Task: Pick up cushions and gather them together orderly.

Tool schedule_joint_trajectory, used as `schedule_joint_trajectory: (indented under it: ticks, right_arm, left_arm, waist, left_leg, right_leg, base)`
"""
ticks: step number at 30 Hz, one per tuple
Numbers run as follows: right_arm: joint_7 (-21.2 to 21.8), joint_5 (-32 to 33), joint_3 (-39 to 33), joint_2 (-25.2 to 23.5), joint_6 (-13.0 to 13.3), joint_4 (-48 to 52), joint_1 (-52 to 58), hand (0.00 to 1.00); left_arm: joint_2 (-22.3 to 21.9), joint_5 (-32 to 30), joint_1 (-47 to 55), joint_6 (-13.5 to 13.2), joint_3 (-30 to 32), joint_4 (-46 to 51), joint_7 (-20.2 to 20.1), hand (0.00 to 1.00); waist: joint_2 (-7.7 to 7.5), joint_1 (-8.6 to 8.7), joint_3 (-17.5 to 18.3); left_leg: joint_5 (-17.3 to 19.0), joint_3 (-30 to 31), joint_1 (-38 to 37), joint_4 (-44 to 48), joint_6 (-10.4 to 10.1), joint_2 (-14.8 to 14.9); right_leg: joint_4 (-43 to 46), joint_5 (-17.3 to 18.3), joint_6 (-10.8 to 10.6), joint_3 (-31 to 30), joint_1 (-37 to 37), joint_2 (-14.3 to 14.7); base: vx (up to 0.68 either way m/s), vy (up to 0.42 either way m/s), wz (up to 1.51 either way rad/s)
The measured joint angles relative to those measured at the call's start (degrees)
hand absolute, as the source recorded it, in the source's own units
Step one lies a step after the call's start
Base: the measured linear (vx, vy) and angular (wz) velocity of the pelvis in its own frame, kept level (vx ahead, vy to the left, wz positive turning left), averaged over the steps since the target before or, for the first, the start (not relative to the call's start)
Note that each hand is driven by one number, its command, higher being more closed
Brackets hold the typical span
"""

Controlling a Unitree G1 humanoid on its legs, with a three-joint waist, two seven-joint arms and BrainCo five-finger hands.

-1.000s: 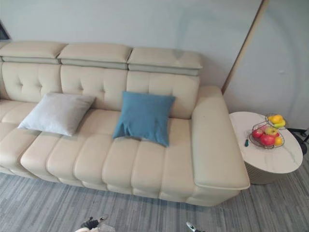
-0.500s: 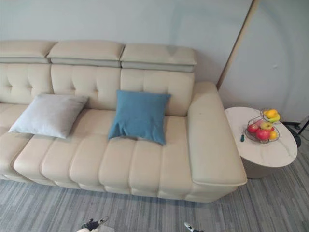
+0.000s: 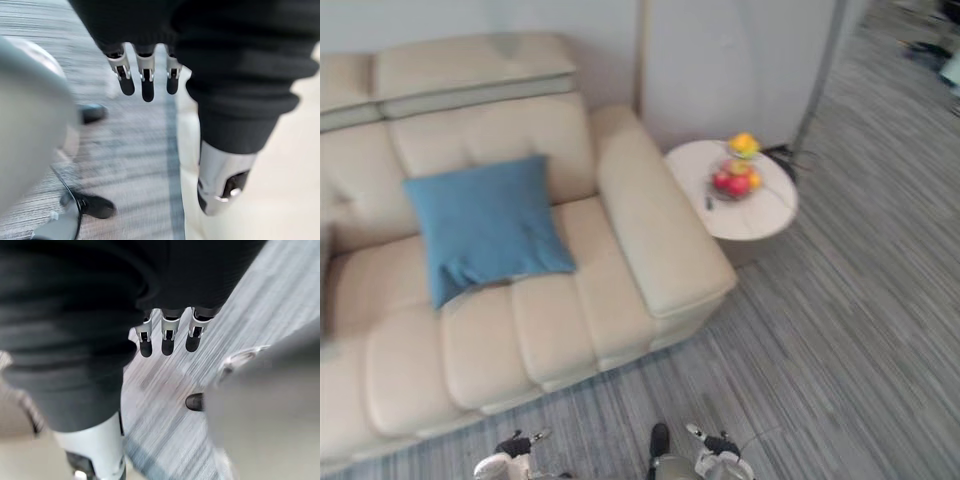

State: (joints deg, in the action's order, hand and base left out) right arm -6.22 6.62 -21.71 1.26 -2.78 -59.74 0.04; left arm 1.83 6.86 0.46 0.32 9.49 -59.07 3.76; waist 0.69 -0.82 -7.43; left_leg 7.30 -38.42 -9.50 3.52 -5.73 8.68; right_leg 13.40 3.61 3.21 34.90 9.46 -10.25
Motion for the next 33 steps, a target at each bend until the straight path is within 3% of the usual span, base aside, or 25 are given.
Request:
schedule_joint_trajectory:
  ticks: [4, 6, 7, 8, 9, 10, 11, 12, 15, 17, 19, 21, 23, 25, 26, 27, 28, 29, 31, 32, 33]
  right_arm:
    - [0.09, -0.5, 0.04, 1.41, 0.0, -1.7, -1.05, 0.0]
    - [0.16, -0.48, 0.03, 1.56, -0.04, -2.35, -1.63, 0.0]
    - [0.15, -0.46, 0.07, 1.56, -0.06, -2.3, -1.51, 0.0]
    - [-0.03, -0.43, 0.46, 1.73, -0.15, -1.96, -1.33, 0.0]
    - [-0.08, -0.44, 0.66, 1.87, -0.16, -1.82, -1.4, 0.0]
    - [-0.1, -0.31, 0.65, 1.87, -0.18, -1.91, -1.42, 0.0]
    - [-0.1, -0.28, 0.66, 1.81, -0.32, -1.97, -1.53, 0.0]
    - [-0.08, -0.22, 0.51, 1.55, -0.42, -2.15, -1.31, 0.0]
    - [-0.34, 0.2, 0.51, 1.39, -0.56, -1.55, -0.88, 0.0]
    - [-0.62, 0.23, 0.53, 1.34, -0.5, -1.32, -0.56, 0.0]
    - [-0.59, 0.25, 0.28, 1.25, -0.42, -0.66, 0.5, 0.0]
    - [-0.58, 0.25, 0.4, 0.82, -0.23, 0.54, 1.96, 0.0]
    - [-0.55, 0.38, 0.3, -0.39, -0.02, 1.15, 3.97, 0.0]
    - [-0.52, 0.48, 0.33, -0.73, -0.01, 2.41, 3.98, 0.0]
    - [-0.46, 0.48, 0.26, -0.59, 0.01, 2.5, 3.76, 0.0]
    - [-0.46, 0.47, 0.21, -0.53, 0.0, 2.35, 3.09, 0.0]
    - [-0.53, 0.32, 0.24, -0.33, 0.03, 1.31, 1.97, 0.0]
    - [-0.56, 0.24, 0.61, -0.32, 0.04, 0.02, 0.52, 0.0]
    - [-0.61, 0.14, 1.34, -0.59, 0.0, -1.4, -0.96, 0.0]
    - [-0.67, 0.12, 1.23, -0.19, -0.04, -2.4, -1.61, 0.0]
    - [-0.73, 0.04, 1.19, 0.82, 0.02, -2.64, -1.92, 0.0]
  left_arm:
    - [0.2, -0.03, 0.24, 0.14, -2.01, -0.44, -0.64, 0.0]
    - [0.57, -0.03, -0.18, 0.22, -1.99, -1.26, -0.67, 0.0]
    - [0.76, -0.08, -0.11, 0.19, -1.89, -1.21, -0.72, 0.0]
    - [0.58, -0.05, -0.12, 0.14, -0.97, -1.13, -0.83, 0.0]
    - [0.25, -0.05, -0.13, 0.11, -0.03, -0.96, -0.94, 0.0]
    - [-0.42, 0.26, -0.05, 0.07, 0.53, 0.18, -1.21, 0.0]
    - [-0.44, 0.8, 0.07, 0.05, 0.66, 0.72, -1.28, 0.0]
    - [-0.47, 2.13, 0.56, -0.1, 0.62, 1.47, -1.41, 0.0]
    - [-0.94, 2.44, 1.05, -0.14, 0.9, 2.86, -1.41, 0.0]
    - [-1.51, 2.42, 1.31, -0.15, 2.41, 3.56, -1.35, 0.0]
    - [-1.75, 2.57, 2.12, -0.12, 3.02, 3.58, -1.28, 0.0]
    - [-1.22, 3.4, 2.61, 0.01, 3.05, 3.61, -1.24, 0.0]
    - [-0.3, 3.41, 3.21, 0.06, 3.07, 3.75, -1.19, 0.0]
    - [-0.06, 3.5, 3.11, 0.15, 3.01, 3.38, -1.08, 0.0]
    - [-0.14, 3.54, 2.93, 0.23, 2.75, 3.24, -0.9, 0.0]
    - [-0.07, 3.54, 2.92, 0.18, 2.07, 3.22, -0.6, 0.0]
    - [0.62, 3.61, 2.82, 0.11, 0.02, 2.81, -0.38, 0.0]
    - [1.41, 3.77, 2.3, 0.18, -1.01, 1.86, -0.25, 0.0]
    - [2.48, 3.97, 1.87, 0.18, -2.17, 0.98, -0.11, 0.0]
    - [2.34, 3.96, 1.52, 0.17, -2.15, 0.52, 0.0, 0.0]
    - [1.88, 3.95, 0.88, 0.14, -2.24, -0.09, 0.01, 0.0]
  waist:
    - [0.84, 0.15, -1.4]
    - [0.69, 0.38, -1.87]
    - [1.25, 0.46, -2.18]
    - [1.22, 0.36, -3.15]
    - [1.49, 0.28, -3.3]
    - [1.45, 0.03, -3.34]
    - [1.43, -0.55, -3.49]
    - [1.49, -1.61, -3.52]
    - [1.56, -2.72, -3.51]
    - [1.62, -3.12, -3.43]
    - [2.26, -3.62, -2.74]
    - [1.55, -4.04, -1.47]
    - [-0.34, -4.58, 0.75]
    - [-0.83, -4.63, 0.87]
    - [-0.48, -4.61, 0.68]
    - [-0.41, -4.83, 0.64]
    - [-0.19, -4.75, 0.57]
    - [-0.14, -4.72, 0.56]
    - [-0.77, -4.73, 0.68]
    - [-0.64, -4.75, 0.46]
    - [0.65, -4.74, 0.01]
  left_leg:
    - [0.2, -1.15, -0.53, 4.97, -0.42, 2.61]
    - [0.44, -0.09, 4.42, 21.41, -0.76, 8.39]
    - [-0.28, 1.48, 6.49, 29.31, 0.68, 11.52]
    - [1.17, 4.98, 8.63, 36.44, 2.77, 13.04]
    - [3.69, 8.52, 10.3, 39.25, 2.31, 12.04]
    - [6.25, 12.73, 12.84, 39.99, 0.83, 9.03]
    - [7.53, 14.95, 14.13, 39.31, 0.62, 6.98]
    - [8.42, 19.5, 16.49, 35.48, 0.75, 2.73]
    - [7.95, 30.96, 20.35, 23.08, 0.43, -3.34]
    - [6.27, 39.15, 21.8, 17.36, 0.09, -5.58]
    - [4.28, 43.43, 21.46, 14.99, 2.14, -5.03]
    - [3.0, 39.61, 19.74, 15.05, 2.14, -4.14]
    - [4.27, 31.12, 17.99, 14.76, 3.47, -3.47]
    - [5.12, 24.36, 14.57, 14.5, 4.3, -3.01]
    - [5.29, 21.31, 12.97, 14.6, 4.59, -2.31]
    - [5.28, 19.63, 11.87, 14.46, 4.59, -1.92]
    - [5.28, 16.85, 9.76, 13.76, 4.59, -0.99]
    - [5.28, 16.56, 8.44, 12.96, 4.59, -0.38]
    - [5.32, 14.51, 6.43, 11.16, 4.52, -0.55]
    - [5.42, 13.6, 4.65, 9.84, 4.24, -0.75]
    - [4.87, 13.67, 3.54, 8.96, 3.31, -0.45]
  right_leg:
    - [-1.64, 1.11, -0.69, -7.46, 1.18, 4.81]
    - [-2.76, 1.47, -0.15, -9.96, 0.56, 6.52]
    - [-3.36, 1.64, 0.31, -11.2, -0.71, 7.7]
    - [-3.16, 1.72, 2.27, -13.95, -1.99, 8.97]
    - [-2.74, 2.05, 3.0, -15.36, -2.54, 9.39]
    - [-2.79, 2.17, 3.08, -18.2, -2.91, 9.84]
    - [-3.03, 2.17, 3.08, -20.3, -3.33, 10.22]
    - [-3.8, 2.2, 2.92, -24.08, -4.09, 11.06]
    - [-4.78, 2.57, 2.07, -30.14, -5.77, 12.98]
    - [-4.62, 2.83, 1.63, -34.1, -5.71, 14.47]
    - [-3.89, 3.26, 1.08, -38.48, -5.61, 16.45]
    - [-1.78, 4.94, -0.15, -41.63, -5.21, 16.82]
    - [6.68, 8.45, -4.73, -38.09, -1.04, 12.6]
    - [13.86, 9.79, -8.56, -32.47, 1.59, 8.94]
    - [15.7, 9.11, -9.19, -27.99, 2.12, 6.81]
    - [15.72, 8.58, -8.15, -24.4, 2.14, 5.46]
    - [13.37, 7.63, -6.27, -15.11, 1.66, 2.99]
    - [9.5, 6.62, -4.98, -8.85, 1.43, 2.41]
    - [1.63, 0.56, -2.56, -1.52, 1.66, 2.45]
    - [-0.66, -0.82, 1.26, 2.12, 1.23, 2.92]
    - [-1.61, -1.18, 1.79, 1.8, 0.64, 4.14]
  base:
    - [0.03, -0.215, -1.04]
    - [0.07, -0.226, -0.94]
    - [0.11, -0.155, -0.82]
    - [0.15, -0.128, -0.81]
    - [0.11, -0.06, -0.95]
    - [0.09, -0.023, -0.96]
    - [0.13, 0.001, -1.37]
    - [0.13, 0.014, -1.38]
    - [0.17, 0.075, -1.42]
    - [0.15, 0.11, -1.26]
    - [0.25, 0.208, -1.67]
    - [0.29, 0.232, -1.58]
    - [0.3, 0.214, -1.52]
    - [0.29, 0.166, -1.57]
    - [0.23, 0.115, -1.45]
    - [0.2, 0.059, -1.57]
    - [0.21, -0.013, -1.62]
    - [0.27, -0.081, -1.79]
    - [0.24, -0.14, -1.4]
    - [0.25, -0.178, -1.31]
    - [0.25, -0.175, -1.15]
